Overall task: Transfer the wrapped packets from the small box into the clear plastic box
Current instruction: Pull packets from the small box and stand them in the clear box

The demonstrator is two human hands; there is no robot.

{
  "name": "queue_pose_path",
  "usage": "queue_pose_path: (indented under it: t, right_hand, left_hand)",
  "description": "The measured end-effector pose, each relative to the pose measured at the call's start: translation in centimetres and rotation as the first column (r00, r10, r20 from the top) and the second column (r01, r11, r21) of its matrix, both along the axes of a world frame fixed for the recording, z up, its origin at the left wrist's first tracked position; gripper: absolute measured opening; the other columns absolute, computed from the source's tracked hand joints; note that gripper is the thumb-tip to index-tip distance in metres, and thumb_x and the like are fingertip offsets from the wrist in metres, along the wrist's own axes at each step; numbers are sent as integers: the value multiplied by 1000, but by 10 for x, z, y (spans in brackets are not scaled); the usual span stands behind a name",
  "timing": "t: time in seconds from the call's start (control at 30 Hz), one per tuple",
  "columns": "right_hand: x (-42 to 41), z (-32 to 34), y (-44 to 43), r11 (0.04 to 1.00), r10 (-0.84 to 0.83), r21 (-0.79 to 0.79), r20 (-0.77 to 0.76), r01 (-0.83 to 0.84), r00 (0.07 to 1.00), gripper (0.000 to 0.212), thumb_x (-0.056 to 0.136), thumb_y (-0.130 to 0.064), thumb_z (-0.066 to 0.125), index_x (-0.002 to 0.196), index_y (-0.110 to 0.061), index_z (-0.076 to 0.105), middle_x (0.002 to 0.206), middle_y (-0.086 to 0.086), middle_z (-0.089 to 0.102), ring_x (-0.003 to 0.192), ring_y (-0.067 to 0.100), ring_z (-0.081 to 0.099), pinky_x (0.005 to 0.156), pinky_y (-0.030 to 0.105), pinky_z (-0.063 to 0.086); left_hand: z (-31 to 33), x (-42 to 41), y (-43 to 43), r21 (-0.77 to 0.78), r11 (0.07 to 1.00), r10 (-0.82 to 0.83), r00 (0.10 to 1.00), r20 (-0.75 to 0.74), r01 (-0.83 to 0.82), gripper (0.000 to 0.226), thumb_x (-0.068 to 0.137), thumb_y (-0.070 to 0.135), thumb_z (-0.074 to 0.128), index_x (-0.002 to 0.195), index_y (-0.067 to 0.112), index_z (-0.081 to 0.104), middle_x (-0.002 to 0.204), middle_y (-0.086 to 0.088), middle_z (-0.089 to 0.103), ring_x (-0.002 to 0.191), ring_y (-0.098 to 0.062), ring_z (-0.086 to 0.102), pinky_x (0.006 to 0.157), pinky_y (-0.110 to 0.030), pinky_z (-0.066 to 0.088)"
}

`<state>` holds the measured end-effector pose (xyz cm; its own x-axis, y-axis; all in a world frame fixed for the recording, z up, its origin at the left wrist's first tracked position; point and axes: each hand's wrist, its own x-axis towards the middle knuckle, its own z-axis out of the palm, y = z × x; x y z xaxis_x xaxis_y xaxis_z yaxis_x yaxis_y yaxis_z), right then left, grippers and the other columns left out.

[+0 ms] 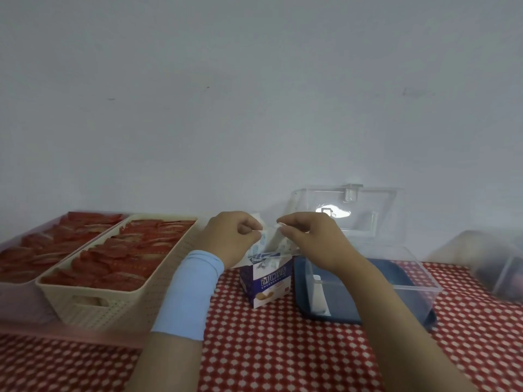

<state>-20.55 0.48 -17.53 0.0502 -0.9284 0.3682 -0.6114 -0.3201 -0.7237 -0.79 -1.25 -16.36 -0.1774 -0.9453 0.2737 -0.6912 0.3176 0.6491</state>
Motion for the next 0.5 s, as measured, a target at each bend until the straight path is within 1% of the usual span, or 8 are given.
queue_pose_path:
  t: [0.1,0.17,0.23,0.3,0.33,0.4,0.47,0.5]
  right_hand:
    - [-5,2,1,998,43,35,-15,-43,999,33,96,-26,64,130,-26,66,109,-9,73,93,-2,66,77,11,49]
    - [-6,2,3,993,96,62,31,-98,995,48,91,-21,67,136,-32,56,110,-7,69,93,3,67,75,15,50]
    - [-10,3,6,988,144,59,5,-145,989,65,81,-19,77,133,-37,44,118,-10,59,98,9,63,75,17,51]
    - [-15,7,9,984,166,82,-86,-159,982,81,68,-25,89,125,-40,34,121,-12,51,103,9,59,76,22,54]
    - [-17,8,10,984,163,96,-141,-150,977,81,65,-26,92,121,-39,35,120,-13,50,103,8,58,77,25,56]
    - [-19,9,9,991,128,76,-219,-114,967,62,69,-18,89,110,-36,46,112,-12,56,99,8,60,77,25,56]
    - [-20,9,8,998,61,6,-199,-61,978,33,78,-10,80,90,-34,61,97,-12,66,89,6,63,71,17,51]
    - [-19,9,7,999,28,-16,-170,-31,985,27,82,-8,77,82,-33,66,89,-12,68,83,2,64,69,12,48]
  left_hand:
    - [0,-3,1,26,998,-62,998,13,61,23,87,39,71,109,41,66,100,19,70,91,3,63,76,-16,45]
    - [-3,-7,-1,14,997,-80,996,46,79,24,85,42,72,108,42,70,101,21,71,94,3,63,87,-25,50]
    - [-7,-10,-5,-23,998,-51,995,88,53,16,86,42,71,101,39,74,97,19,72,92,-1,64,92,-36,52]
    - [-8,-11,-6,-50,999,-15,995,102,21,11,87,41,70,95,36,75,96,17,72,90,-4,63,92,-37,52]
    - [-8,-11,-5,-53,999,-5,995,99,10,9,88,40,70,94,35,75,97,15,72,90,-4,62,92,-35,52]
    - [-7,-10,-6,-46,999,11,996,93,-7,5,88,41,70,91,37,72,100,14,72,91,-5,62,91,-32,50]
    - [-7,-9,-5,-39,999,15,996,89,-12,4,87,42,71,87,39,69,97,15,71,92,-5,62,90,-31,50]
    - [-7,-9,-4,-33,999,12,996,87,-9,5,86,43,72,86,39,69,95,16,70,92,-5,62,89,-30,50]
